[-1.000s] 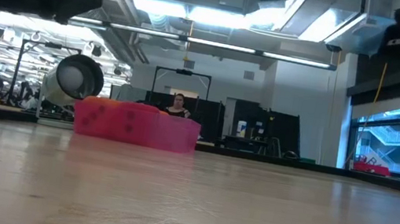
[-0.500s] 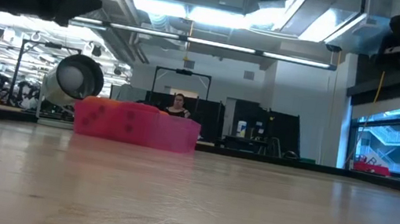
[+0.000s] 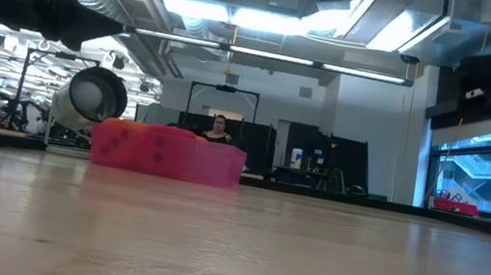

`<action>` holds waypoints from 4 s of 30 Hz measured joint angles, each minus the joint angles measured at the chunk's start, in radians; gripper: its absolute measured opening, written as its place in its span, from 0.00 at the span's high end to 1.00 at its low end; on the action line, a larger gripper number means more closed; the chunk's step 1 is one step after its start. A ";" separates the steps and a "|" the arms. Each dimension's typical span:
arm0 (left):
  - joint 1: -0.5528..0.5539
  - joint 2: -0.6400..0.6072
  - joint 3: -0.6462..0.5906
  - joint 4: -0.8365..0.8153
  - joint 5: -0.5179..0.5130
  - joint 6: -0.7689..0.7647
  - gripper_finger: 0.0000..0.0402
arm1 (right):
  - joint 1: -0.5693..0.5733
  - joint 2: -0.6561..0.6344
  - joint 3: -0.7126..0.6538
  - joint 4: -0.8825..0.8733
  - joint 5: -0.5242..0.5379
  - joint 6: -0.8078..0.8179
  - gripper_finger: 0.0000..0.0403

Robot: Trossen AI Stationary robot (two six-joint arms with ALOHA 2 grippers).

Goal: Pick & Place Dice
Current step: Return to Home Position

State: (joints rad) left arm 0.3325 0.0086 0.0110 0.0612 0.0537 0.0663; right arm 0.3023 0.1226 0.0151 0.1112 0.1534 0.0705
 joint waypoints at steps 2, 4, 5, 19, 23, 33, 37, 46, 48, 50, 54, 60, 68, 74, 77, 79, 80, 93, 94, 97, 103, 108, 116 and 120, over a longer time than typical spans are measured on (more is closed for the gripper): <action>0.000 0.000 0.000 -0.016 0.000 -0.021 0.99 | 0.000 0.000 0.000 -0.001 0.002 -0.001 0.99; 0.000 0.000 -0.001 -0.034 0.000 -0.028 0.99 | 0.000 0.000 0.000 -0.011 0.007 -0.002 0.99; 0.000 0.000 -0.001 -0.037 -0.004 -0.030 0.99 | 0.000 0.000 0.000 -0.019 0.007 -0.003 0.98; 0.000 0.001 -0.001 -0.039 -0.010 -0.028 0.99 | 0.000 0.000 0.001 -0.074 0.014 0.000 0.94; 0.000 0.001 -0.001 -0.038 -0.010 -0.026 0.99 | 0.000 0.000 0.001 -0.074 0.015 0.000 0.94; 0.000 0.001 -0.001 -0.037 -0.010 -0.026 0.99 | 0.000 0.000 0.001 -0.073 0.015 0.000 0.94; 0.000 0.001 -0.001 -0.037 -0.011 -0.026 1.00 | 0.000 0.000 0.001 -0.073 0.015 0.000 0.94; 0.000 0.001 -0.001 -0.036 -0.011 -0.026 0.99 | 0.000 0.000 0.001 -0.072 0.015 -0.001 0.94; 0.000 0.001 -0.001 -0.036 -0.011 -0.026 0.99 | 0.000 0.000 0.001 -0.072 0.015 -0.001 0.94; 0.000 0.001 -0.001 -0.036 -0.011 -0.027 1.00 | 0.000 0.000 0.001 -0.072 0.015 -0.001 0.94; 0.000 0.001 -0.001 -0.036 -0.011 -0.027 0.99 | 0.000 0.000 0.001 -0.072 0.015 -0.001 0.94; 0.000 0.001 -0.001 -0.036 -0.011 -0.027 0.99 | 0.000 0.000 0.001 -0.072 0.014 -0.001 0.94; 0.000 0.001 -0.001 -0.036 -0.011 -0.027 0.99 | 0.000 0.000 0.001 -0.072 0.014 -0.001 0.94; 0.000 0.001 -0.001 -0.036 -0.011 -0.027 0.99 | 0.000 0.000 0.001 -0.072 0.014 -0.001 0.94; 0.000 0.001 -0.001 -0.036 -0.011 -0.027 0.99 | 0.000 0.000 0.001 -0.072 0.014 -0.001 0.94; 0.000 0.001 -0.001 -0.036 -0.011 -0.027 1.00 | 0.000 0.000 0.001 -0.072 0.014 -0.001 0.94; 0.000 0.001 -0.001 -0.036 -0.011 -0.027 1.00 | 0.000 0.000 0.001 -0.072 0.014 -0.001 0.94; 0.000 0.001 -0.001 -0.036 -0.011 -0.027 0.99 | 0.000 0.000 0.001 -0.072 0.014 -0.001 0.94; 0.000 0.001 -0.001 -0.036 -0.011 -0.027 1.00 | 0.000 0.000 0.001 -0.072 0.014 -0.001 0.94; 0.000 0.001 -0.001 -0.036 -0.011 -0.027 1.00 | 0.000 0.000 0.001 -0.073 0.014 -0.001 0.94; 0.000 0.001 -0.001 -0.036 -0.012 -0.027 0.99 | 0.000 0.000 0.001 -0.072 0.014 -0.001 0.94; 0.000 0.001 -0.001 -0.035 -0.011 -0.027 0.99 | 0.000 0.000 0.001 -0.072 0.014 -0.001 0.94; 0.000 0.001 -0.001 -0.036 -0.011 -0.027 0.99 | 0.000 0.000 0.001 -0.073 0.014 -0.001 0.94; 0.000 0.001 -0.001 -0.036 -0.011 -0.027 0.99 | 0.000 0.000 0.001 -0.073 0.014 -0.001 0.94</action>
State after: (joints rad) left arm 0.3328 0.0093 0.0104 0.0256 0.0425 0.0395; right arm 0.3023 0.1230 0.0162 0.0387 0.1677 0.0696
